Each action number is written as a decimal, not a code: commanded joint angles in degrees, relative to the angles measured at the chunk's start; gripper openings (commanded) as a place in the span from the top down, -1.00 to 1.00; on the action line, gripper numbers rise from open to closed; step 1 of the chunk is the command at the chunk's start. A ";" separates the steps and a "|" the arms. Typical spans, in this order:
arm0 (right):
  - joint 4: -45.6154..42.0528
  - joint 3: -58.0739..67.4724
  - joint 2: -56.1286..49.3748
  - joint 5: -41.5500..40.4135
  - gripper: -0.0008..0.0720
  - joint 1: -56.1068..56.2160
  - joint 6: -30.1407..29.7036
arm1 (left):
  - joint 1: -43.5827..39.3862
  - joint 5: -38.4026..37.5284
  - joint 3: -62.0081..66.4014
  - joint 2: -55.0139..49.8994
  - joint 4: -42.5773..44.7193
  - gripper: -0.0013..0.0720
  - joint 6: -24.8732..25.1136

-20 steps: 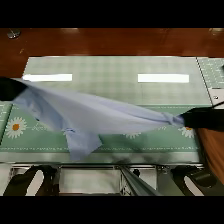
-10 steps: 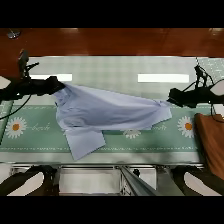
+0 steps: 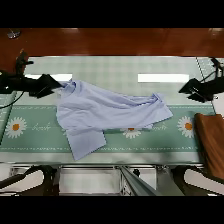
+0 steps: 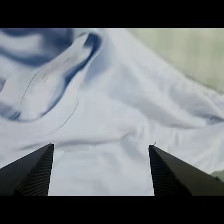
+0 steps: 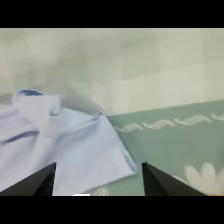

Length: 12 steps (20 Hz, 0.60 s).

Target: Fold the shirts.

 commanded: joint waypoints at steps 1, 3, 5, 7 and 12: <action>-3.21 -7.91 5.11 -0.22 -0.71 -9.16 -1.99 | 9.53 -14.27 -6.91 1.88 3.89 -0.94 4.15; 1.64 -18.56 8.44 -4.22 -0.71 -11.98 -2.05 | 13.53 -11.41 -17.33 4.85 3.85 -0.94 4.22; 10.34 -26.10 10.80 -6.49 -0.71 -12.50 -5.62 | 16.81 -8.79 -24.55 6.38 3.82 -0.94 2.75; 21.90 -29.53 11.23 -5.92 -0.71 -11.47 -10.40 | 17.59 -6.21 -28.46 6.49 1.03 -0.94 1.64; 24.83 -29.92 11.23 -7.28 -0.71 -3.52 -11.56 | 10.95 7.63 -36.37 6.43 -13.27 -0.94 6.40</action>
